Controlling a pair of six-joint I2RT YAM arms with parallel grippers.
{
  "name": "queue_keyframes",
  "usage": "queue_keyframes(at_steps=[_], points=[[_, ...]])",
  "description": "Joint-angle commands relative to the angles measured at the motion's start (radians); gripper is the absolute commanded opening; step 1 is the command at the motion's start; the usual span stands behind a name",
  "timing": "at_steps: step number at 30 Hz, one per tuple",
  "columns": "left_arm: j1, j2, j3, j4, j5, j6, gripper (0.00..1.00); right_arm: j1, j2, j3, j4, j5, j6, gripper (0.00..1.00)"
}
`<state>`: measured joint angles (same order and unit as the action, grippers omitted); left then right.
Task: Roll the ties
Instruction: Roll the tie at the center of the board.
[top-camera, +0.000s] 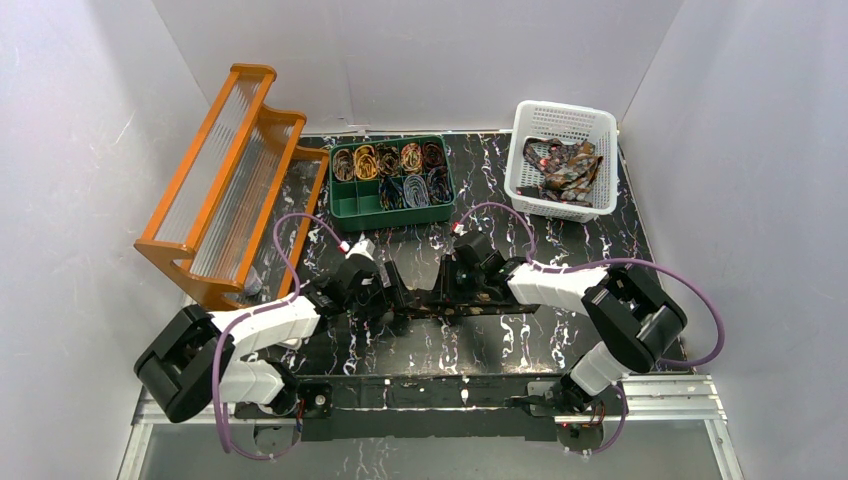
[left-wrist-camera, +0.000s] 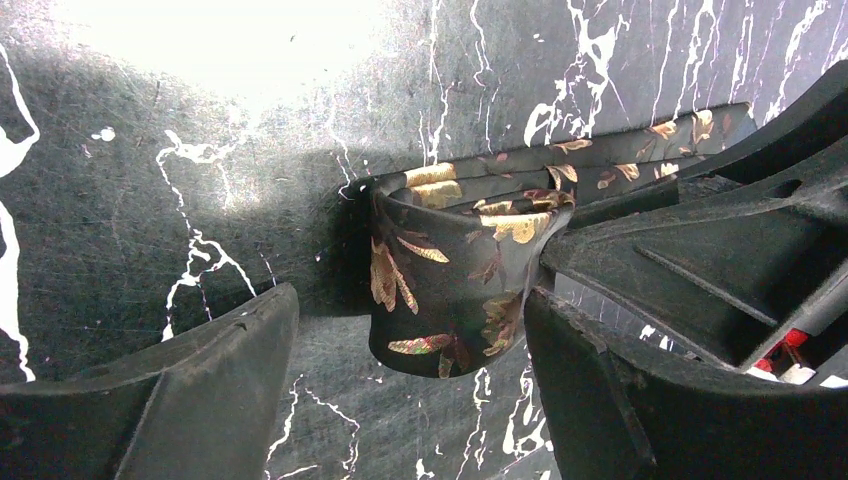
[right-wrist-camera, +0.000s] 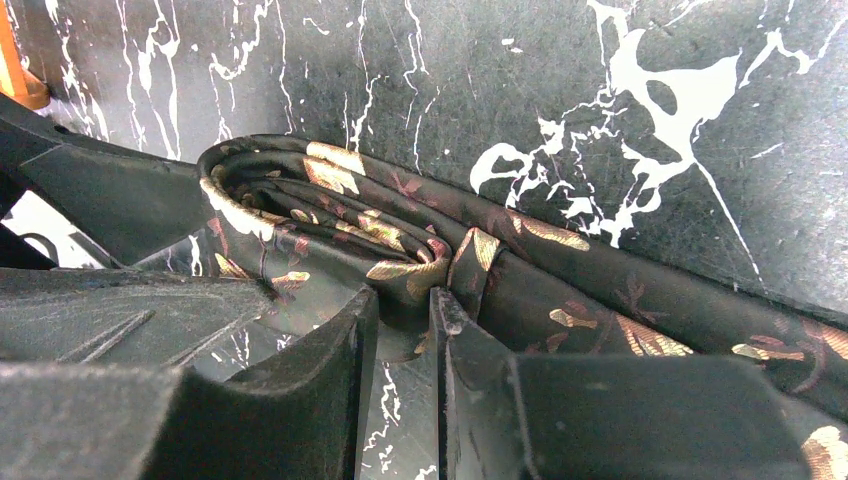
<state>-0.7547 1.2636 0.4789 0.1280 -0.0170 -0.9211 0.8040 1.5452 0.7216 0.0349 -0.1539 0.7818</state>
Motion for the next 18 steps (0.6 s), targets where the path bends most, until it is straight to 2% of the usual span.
queue_keyframes(at_steps=[1, 6, 9, 18], points=[[0.004, 0.005, -0.022, 0.017, 0.004, -0.026, 0.79, -0.01, 0.018, -0.025, 0.007, 0.004, -0.016, 0.33], [0.004, -0.006, -0.073, 0.113, 0.017, -0.041, 0.78, -0.016, 0.017, -0.026, 0.01, -0.002, -0.016, 0.33], [0.005, -0.008, -0.086, 0.143, 0.017, -0.049, 0.73, -0.023, 0.016, -0.027, 0.008, -0.002, -0.019, 0.33], [0.006, -0.001, -0.115, 0.219, 0.052, -0.074, 0.68, -0.034, 0.021, -0.045, 0.022, -0.012, -0.013, 0.33]])
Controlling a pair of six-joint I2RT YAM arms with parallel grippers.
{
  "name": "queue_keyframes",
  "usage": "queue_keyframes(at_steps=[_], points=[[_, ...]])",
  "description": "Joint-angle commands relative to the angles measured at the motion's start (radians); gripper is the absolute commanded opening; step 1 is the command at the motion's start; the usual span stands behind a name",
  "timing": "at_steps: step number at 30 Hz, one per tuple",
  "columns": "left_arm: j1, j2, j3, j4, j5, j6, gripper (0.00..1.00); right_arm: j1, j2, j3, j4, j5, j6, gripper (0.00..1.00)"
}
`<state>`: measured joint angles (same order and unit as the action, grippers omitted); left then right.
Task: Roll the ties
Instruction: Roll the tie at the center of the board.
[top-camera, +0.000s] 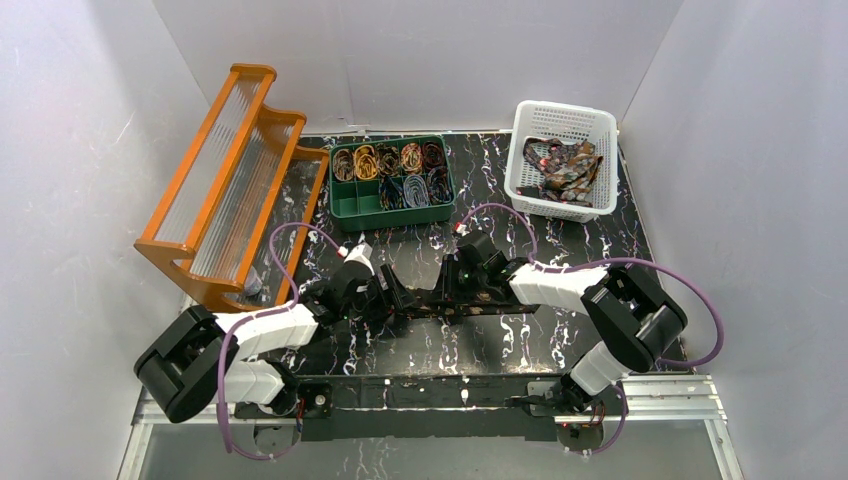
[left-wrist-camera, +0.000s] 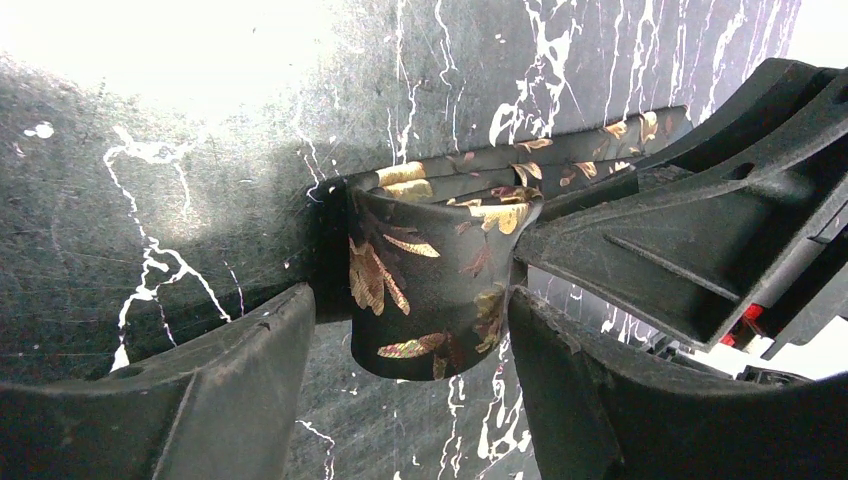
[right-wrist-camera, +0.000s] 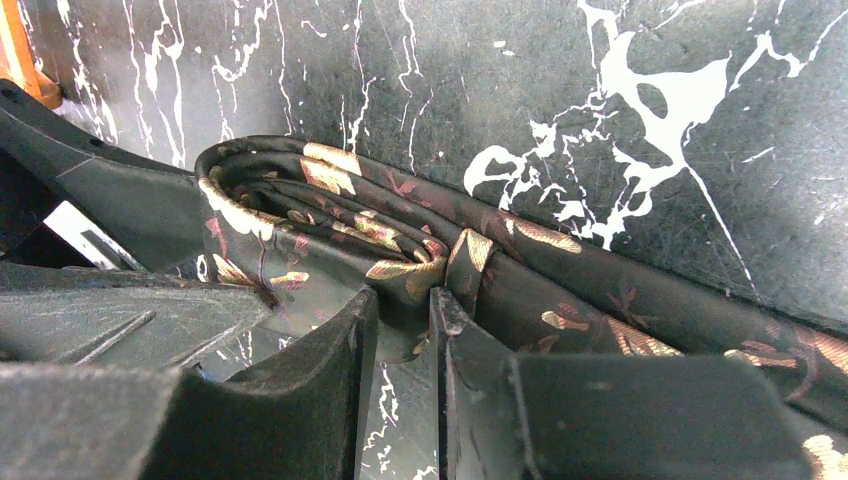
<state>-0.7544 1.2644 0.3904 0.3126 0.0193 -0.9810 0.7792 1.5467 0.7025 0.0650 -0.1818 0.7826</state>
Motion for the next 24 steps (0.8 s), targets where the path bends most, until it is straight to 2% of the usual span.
queue_keyframes(at_steps=[1, 16, 21, 24], points=[[0.005, 0.003, -0.027, 0.039, 0.019, -0.013, 0.68, -0.01, 0.022, -0.025, -0.008, 0.014, -0.014, 0.33], [0.009, 0.05, -0.05, 0.129, 0.029, 0.054, 0.69, -0.017, 0.051, -0.026, 0.005, -0.011, -0.016, 0.33], [0.008, 0.069, -0.062, 0.188, 0.048, 0.064, 0.68, -0.02, 0.059, -0.023, 0.007, -0.018, -0.016, 0.33], [0.009, 0.075, -0.06, 0.201, 0.05, 0.066, 0.63, -0.019, 0.065, -0.021, 0.006, -0.024, -0.017, 0.33]])
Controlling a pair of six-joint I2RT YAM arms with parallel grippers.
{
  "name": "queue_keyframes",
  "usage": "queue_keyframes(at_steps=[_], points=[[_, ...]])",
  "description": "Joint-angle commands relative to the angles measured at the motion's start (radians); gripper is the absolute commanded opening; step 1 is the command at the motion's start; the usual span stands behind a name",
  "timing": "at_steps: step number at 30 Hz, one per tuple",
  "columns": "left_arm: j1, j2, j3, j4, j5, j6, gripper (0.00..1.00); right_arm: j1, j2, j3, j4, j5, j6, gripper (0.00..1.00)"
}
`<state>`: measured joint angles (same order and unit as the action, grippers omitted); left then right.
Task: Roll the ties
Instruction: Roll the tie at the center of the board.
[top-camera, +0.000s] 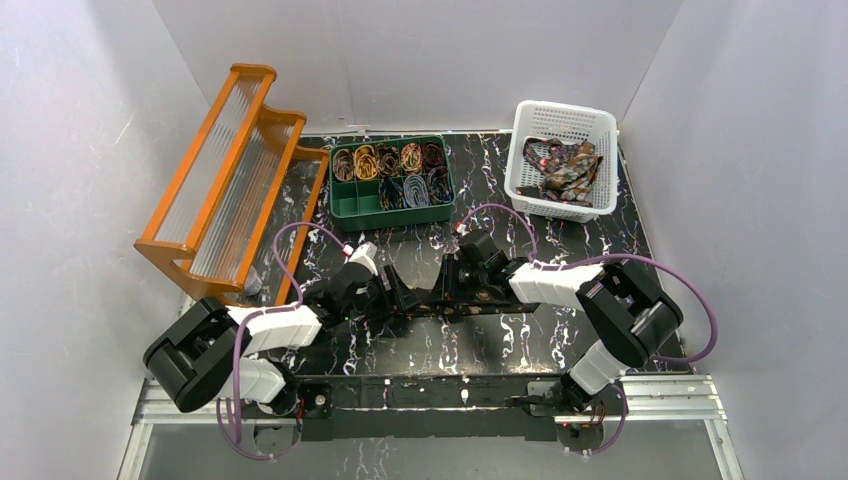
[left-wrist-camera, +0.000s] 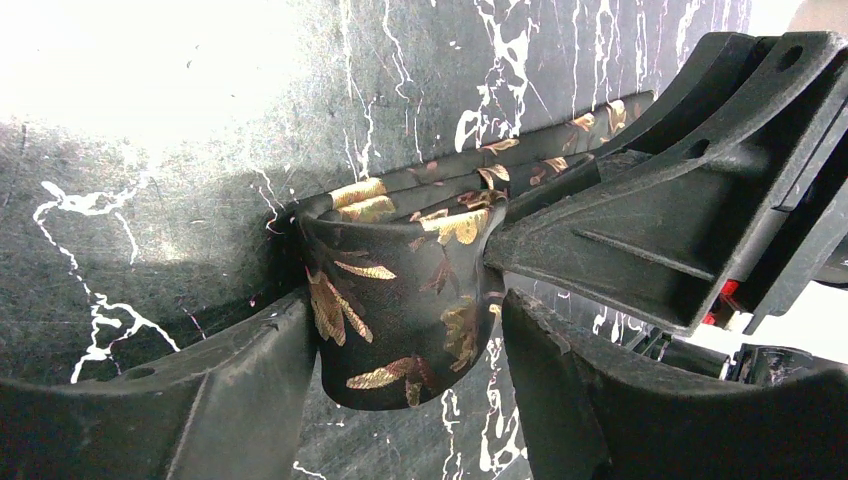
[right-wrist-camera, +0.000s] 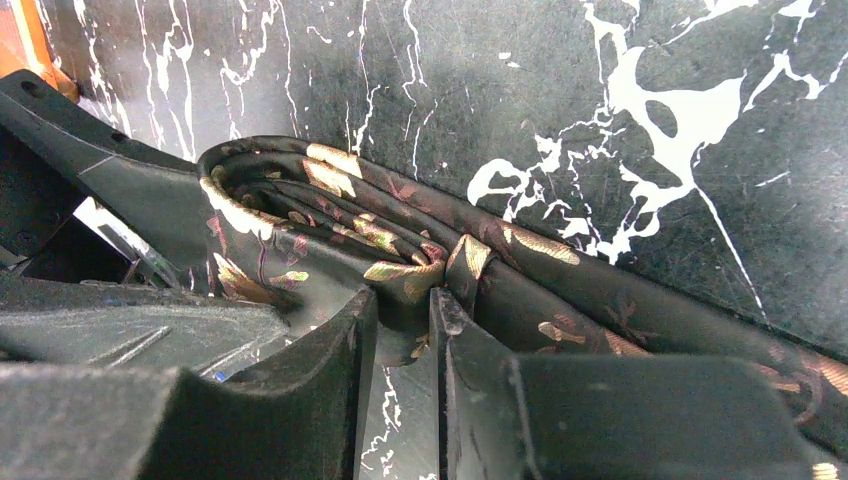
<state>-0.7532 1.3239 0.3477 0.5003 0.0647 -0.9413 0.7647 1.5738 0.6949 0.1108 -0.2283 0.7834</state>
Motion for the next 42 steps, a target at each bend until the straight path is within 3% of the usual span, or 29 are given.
queue_keyframes(at_steps=[1, 10, 16, 24, 30, 35, 42], points=[[0.008, 0.015, -0.016, 0.014, 0.0, 0.029, 0.62, -0.005, 0.038, -0.013, -0.04, 0.023, -0.018, 0.33], [0.008, 0.005, 0.01, -0.021, -0.034, 0.049, 0.49, -0.005, 0.035, -0.001, -0.051, 0.014, -0.024, 0.33], [0.007, -0.03, 0.044, -0.103, -0.048, 0.048, 0.42, -0.006, -0.024, 0.07, -0.102, -0.057, -0.09, 0.43], [0.007, -0.061, 0.114, -0.259, -0.118, 0.035, 0.42, -0.01, -0.142, 0.117, -0.251, 0.142, -0.188, 0.5], [0.007, -0.084, 0.159, -0.381, -0.182, 0.048, 0.41, -0.031, -0.094, 0.087, -0.317, 0.319, -0.244, 0.47], [0.007, -0.092, 0.23, -0.491, -0.24, 0.101, 0.42, -0.03, -0.04, 0.097, -0.317, 0.264, -0.265, 0.41], [0.006, -0.053, 0.334, -0.653, -0.277, 0.181, 0.4, -0.03, -0.05, 0.1, -0.264, 0.096, -0.219, 0.42]])
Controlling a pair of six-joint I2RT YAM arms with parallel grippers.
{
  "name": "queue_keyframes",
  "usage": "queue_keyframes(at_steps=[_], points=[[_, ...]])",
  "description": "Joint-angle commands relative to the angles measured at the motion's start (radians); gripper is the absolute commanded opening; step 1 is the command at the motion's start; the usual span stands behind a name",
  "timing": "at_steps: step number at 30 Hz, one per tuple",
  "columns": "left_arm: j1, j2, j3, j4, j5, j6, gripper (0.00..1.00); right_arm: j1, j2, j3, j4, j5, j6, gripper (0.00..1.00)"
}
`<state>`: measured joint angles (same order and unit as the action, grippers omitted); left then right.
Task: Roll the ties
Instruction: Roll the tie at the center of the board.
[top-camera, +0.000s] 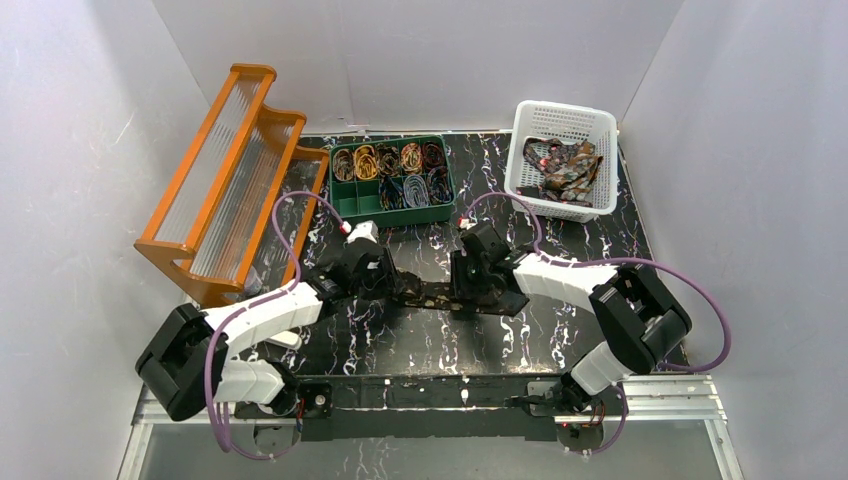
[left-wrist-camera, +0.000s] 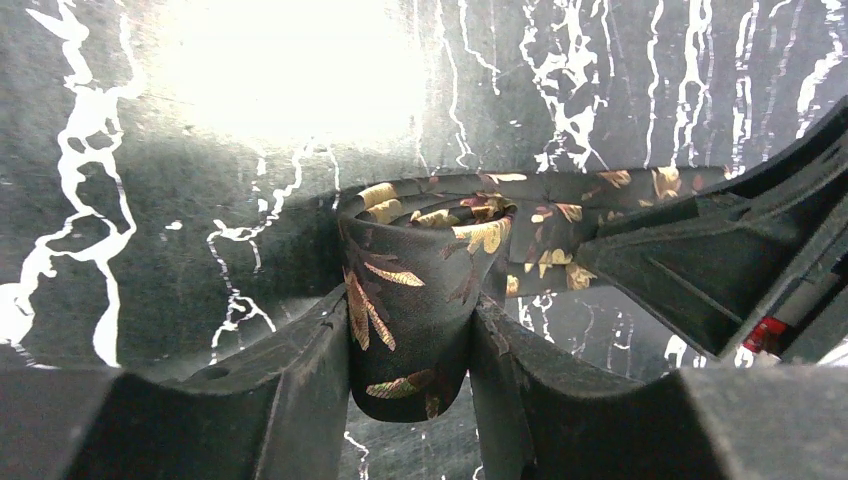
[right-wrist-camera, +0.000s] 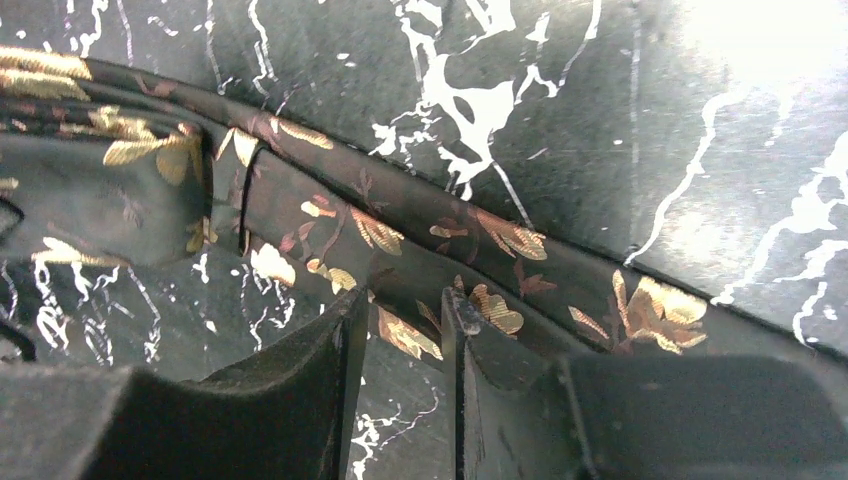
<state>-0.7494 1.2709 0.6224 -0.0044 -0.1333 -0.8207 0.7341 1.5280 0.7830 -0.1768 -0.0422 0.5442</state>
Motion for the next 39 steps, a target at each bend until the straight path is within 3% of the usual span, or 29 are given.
queue_keyframes(at_steps=[1, 12, 17, 21, 29, 39], points=[[0.002, -0.006, 0.069, -0.173, -0.094, 0.07, 0.4, 0.001, -0.012, 0.01, 0.03, -0.092, 0.026, 0.42], [-0.016, -0.004, 0.16, -0.352, -0.152, 0.233, 0.4, -0.002, -0.112, 0.031, -0.01, -0.011, 0.033, 0.47], [-0.103, 0.042, 0.225, -0.453, -0.337, 0.248, 0.36, -0.006, -0.166, 0.006, -0.018, 0.06, 0.055, 0.49], [-0.184, 0.124, 0.304, -0.576, -0.519, 0.204, 0.36, -0.02, -0.21, -0.016, -0.026, 0.111, 0.077, 0.5], [-0.321, 0.324, 0.436, -0.736, -0.74, 0.117, 0.35, -0.085, -0.308, -0.088, -0.033, 0.177, 0.126, 0.52], [-0.433, 0.523, 0.603, -0.816, -0.779, 0.047, 0.39, -0.173, -0.384, -0.175, -0.013, 0.14, 0.148, 0.54]])
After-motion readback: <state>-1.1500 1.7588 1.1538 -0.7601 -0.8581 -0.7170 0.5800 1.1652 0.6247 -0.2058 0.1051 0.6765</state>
